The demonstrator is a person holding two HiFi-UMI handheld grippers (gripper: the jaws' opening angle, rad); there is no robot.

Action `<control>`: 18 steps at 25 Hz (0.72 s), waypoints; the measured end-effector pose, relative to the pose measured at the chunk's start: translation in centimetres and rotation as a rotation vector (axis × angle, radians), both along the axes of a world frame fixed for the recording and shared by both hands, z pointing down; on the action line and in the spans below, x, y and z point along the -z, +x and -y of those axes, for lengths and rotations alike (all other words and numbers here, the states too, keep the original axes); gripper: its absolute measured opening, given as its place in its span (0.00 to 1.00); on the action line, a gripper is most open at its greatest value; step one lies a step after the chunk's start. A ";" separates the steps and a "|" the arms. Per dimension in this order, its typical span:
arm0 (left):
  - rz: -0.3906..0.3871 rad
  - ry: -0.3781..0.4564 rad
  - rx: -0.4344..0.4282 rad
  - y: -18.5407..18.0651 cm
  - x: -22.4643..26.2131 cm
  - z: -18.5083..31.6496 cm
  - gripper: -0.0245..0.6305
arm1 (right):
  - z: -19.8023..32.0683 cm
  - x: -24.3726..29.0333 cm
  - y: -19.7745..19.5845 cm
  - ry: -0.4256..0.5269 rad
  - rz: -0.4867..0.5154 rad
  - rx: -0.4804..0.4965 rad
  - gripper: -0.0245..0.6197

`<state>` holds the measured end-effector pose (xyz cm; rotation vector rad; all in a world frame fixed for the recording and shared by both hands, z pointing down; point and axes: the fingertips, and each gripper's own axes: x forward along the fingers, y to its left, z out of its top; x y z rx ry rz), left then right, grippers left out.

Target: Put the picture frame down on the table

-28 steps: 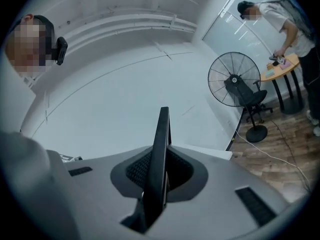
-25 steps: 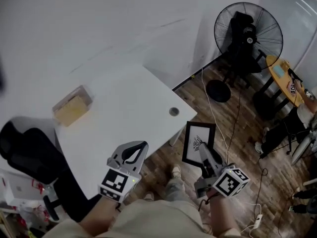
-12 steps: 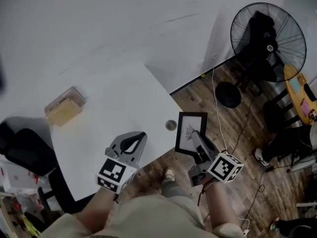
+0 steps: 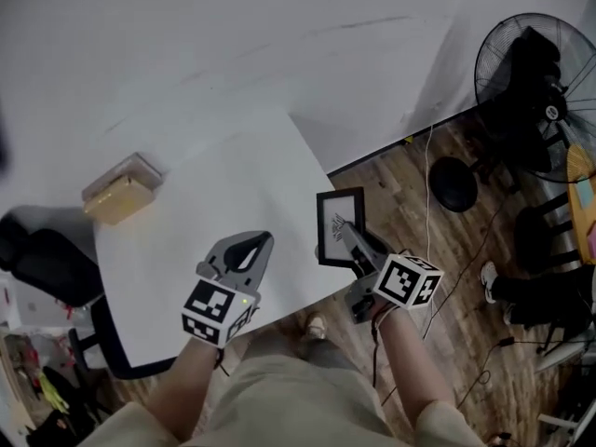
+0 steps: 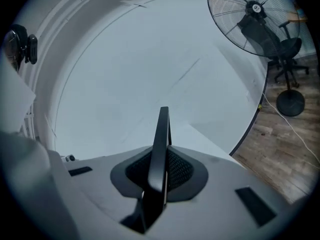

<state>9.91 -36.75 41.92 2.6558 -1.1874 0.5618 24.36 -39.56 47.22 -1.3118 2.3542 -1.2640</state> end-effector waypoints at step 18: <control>-0.046 -0.163 0.028 -1.5 -9.4 6.7 0.07 | 6.2 -10.5 -2.0 -0.139 -0.062 0.018 0.13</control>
